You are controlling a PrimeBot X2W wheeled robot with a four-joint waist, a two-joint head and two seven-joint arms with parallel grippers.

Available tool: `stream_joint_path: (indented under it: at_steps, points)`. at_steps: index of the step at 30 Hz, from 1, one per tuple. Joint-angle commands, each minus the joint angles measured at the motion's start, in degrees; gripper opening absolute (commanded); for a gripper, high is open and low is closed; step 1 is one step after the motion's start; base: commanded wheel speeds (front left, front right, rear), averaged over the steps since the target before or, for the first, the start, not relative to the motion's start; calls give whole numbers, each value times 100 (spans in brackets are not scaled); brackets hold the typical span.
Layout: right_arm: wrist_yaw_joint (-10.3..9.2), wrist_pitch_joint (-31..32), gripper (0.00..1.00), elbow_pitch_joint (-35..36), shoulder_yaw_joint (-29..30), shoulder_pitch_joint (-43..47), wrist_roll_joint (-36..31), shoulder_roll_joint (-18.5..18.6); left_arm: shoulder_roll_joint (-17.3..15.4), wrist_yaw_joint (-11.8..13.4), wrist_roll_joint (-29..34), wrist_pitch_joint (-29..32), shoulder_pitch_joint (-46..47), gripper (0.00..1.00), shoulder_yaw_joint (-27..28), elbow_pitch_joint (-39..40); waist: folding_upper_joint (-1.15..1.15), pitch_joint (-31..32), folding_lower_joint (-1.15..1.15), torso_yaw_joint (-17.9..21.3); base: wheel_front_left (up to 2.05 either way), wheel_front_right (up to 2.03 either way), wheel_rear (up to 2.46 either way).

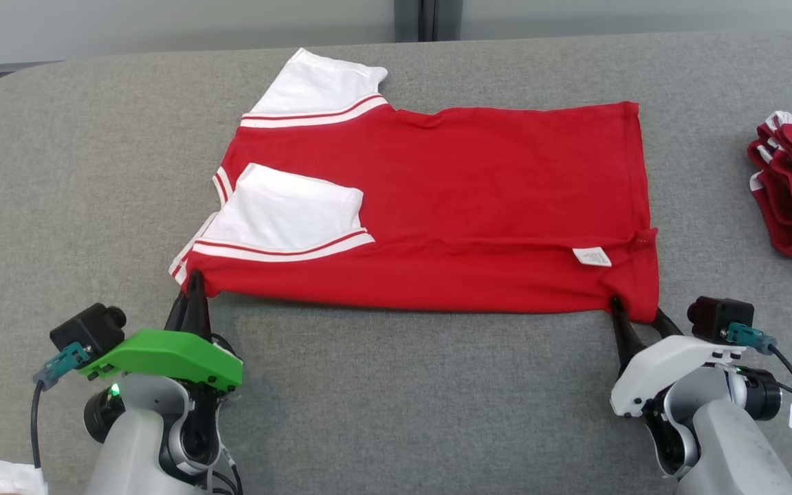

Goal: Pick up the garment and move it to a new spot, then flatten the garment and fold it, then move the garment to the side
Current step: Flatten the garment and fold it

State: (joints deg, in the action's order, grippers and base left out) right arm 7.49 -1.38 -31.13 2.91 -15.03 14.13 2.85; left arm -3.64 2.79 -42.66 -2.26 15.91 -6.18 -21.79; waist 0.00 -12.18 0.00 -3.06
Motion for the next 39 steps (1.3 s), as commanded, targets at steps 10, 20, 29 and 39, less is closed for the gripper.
stream_joint_path:
  at_steps: [10,20,29,39]
  points:
    - [-4,243,0,516,93,139,536,17,-212,-50,106,-83,-237,0,-52,628,0,172,0,93,0,0,0]
    - [-4,1229,0,2580,417,1573,657,124,-312,315,104,359,-1773,0,-241,2087,0,283,0,128,0,0,0]
    - [-4,1416,0,3059,595,2308,632,30,-290,527,-43,763,-2502,0,-465,2312,0,233,0,103,0,0,0]
    - [-2,1312,100,3256,783,2270,495,9,-1219,362,449,1142,-1759,100,-379,2566,0,188,0,286,0,0,0]
